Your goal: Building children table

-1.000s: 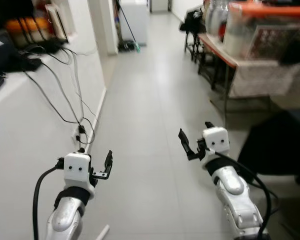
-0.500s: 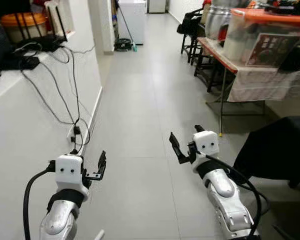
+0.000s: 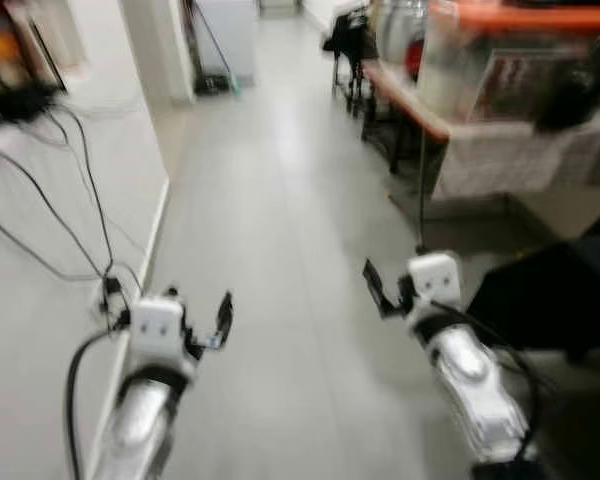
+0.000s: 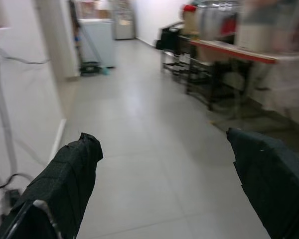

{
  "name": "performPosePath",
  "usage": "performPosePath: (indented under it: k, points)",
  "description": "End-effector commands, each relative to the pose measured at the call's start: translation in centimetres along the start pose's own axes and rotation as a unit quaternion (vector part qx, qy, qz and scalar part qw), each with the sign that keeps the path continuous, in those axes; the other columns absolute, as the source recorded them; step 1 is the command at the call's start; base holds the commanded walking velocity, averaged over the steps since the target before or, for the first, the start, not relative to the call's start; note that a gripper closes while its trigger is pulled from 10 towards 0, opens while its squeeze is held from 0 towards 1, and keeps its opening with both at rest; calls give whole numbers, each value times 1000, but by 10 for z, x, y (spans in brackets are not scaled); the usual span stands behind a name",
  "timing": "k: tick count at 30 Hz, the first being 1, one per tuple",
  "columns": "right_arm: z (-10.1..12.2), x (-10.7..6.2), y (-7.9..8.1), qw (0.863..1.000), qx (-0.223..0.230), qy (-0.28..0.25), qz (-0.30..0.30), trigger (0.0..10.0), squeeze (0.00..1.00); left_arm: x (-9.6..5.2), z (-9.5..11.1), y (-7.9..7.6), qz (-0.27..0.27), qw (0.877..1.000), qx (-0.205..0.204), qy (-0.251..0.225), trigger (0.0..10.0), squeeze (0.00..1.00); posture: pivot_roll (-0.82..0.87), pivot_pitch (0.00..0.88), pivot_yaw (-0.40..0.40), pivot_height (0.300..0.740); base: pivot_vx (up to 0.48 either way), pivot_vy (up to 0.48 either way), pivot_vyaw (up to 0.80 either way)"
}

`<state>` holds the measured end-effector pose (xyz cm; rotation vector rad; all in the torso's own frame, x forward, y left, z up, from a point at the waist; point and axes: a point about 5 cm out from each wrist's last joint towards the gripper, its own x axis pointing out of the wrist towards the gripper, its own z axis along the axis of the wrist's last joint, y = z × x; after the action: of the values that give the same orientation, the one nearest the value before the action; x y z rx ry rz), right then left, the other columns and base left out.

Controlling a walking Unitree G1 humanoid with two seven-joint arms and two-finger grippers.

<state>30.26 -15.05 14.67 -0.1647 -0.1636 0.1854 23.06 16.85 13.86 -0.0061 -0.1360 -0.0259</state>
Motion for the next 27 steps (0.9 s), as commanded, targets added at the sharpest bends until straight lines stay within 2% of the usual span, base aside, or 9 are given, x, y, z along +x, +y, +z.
performPosePath:
  k: [1, 4, 15, 27]
  points:
    - [-4, -3, 4, 1000, 7, 5, 9, 10000, 0, -2, -4, 3, 3, 1000, 0, 11, 10000, 0, 40, 0, -36, 740, 0, 0, 0]
    - [-4, -4, 4, 1000, 6, 6, 8, 10000, 0, -2, -4, 2, 2, 1000, -1, 11, 10000, 0, 40, 0, -35, 740, 0, 0, 0]
    - [-5, -2, 2, 1000, 6, 7, 6, 10000, 0, -1, -5, 1, 2, 1000, -5, 11, 10000, 0, 41, 0, -36, 740, 0, 448, 0]
    - [-6, -3, 3, 1000, 5, 9, 6, 10000, 0, -1, -8, 0, -4, 1000, 4, 20, 10000, 0, 37, 0, -32, 740, 0, 0, 0]
